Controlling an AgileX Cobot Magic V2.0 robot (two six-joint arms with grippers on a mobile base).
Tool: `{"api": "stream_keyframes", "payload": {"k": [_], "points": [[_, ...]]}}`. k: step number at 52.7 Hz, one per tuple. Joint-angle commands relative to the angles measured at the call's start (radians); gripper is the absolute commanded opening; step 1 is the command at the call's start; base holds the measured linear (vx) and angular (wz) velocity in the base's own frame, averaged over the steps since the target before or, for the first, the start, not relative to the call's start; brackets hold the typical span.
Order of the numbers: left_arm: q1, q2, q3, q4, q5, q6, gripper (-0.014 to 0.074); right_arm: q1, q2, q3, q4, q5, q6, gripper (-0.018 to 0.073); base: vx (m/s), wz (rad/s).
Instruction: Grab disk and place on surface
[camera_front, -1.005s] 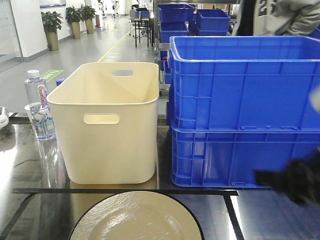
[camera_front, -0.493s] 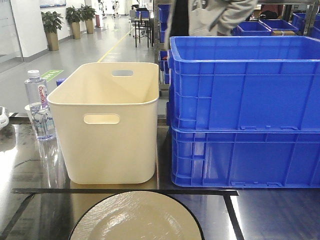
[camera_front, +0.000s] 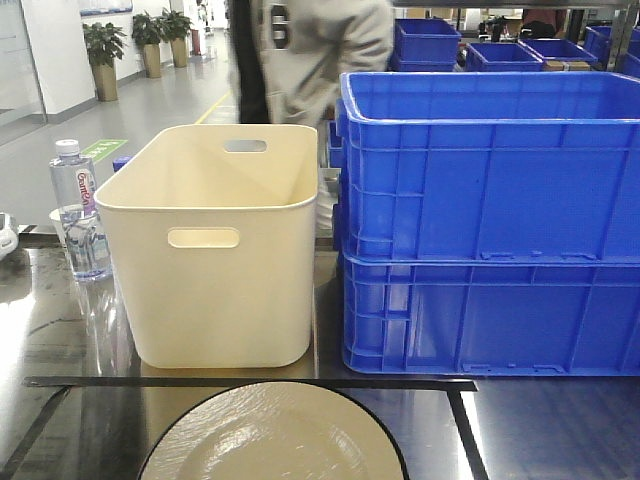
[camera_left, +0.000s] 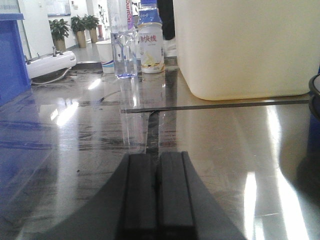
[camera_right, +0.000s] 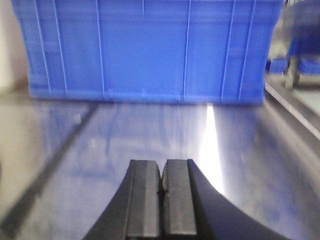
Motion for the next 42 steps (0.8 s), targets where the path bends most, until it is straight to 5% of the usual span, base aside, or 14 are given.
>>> {"api": "stream_keyframes", "payload": {"k": [1, 42], "points": [[0.003, 0.007, -0.020, -0.007, -0.084, -0.009, -0.0008, -0.007, -0.009, 0.008, 0.002, -0.107, 0.008, -0.0008, 0.00, 0.00], [0.003, 0.007, -0.020, -0.007, -0.084, -0.009, -0.0008, -0.007, -0.009, 0.008, 0.002, -0.106, 0.008, -0.0008, 0.00, 0.00]]}}
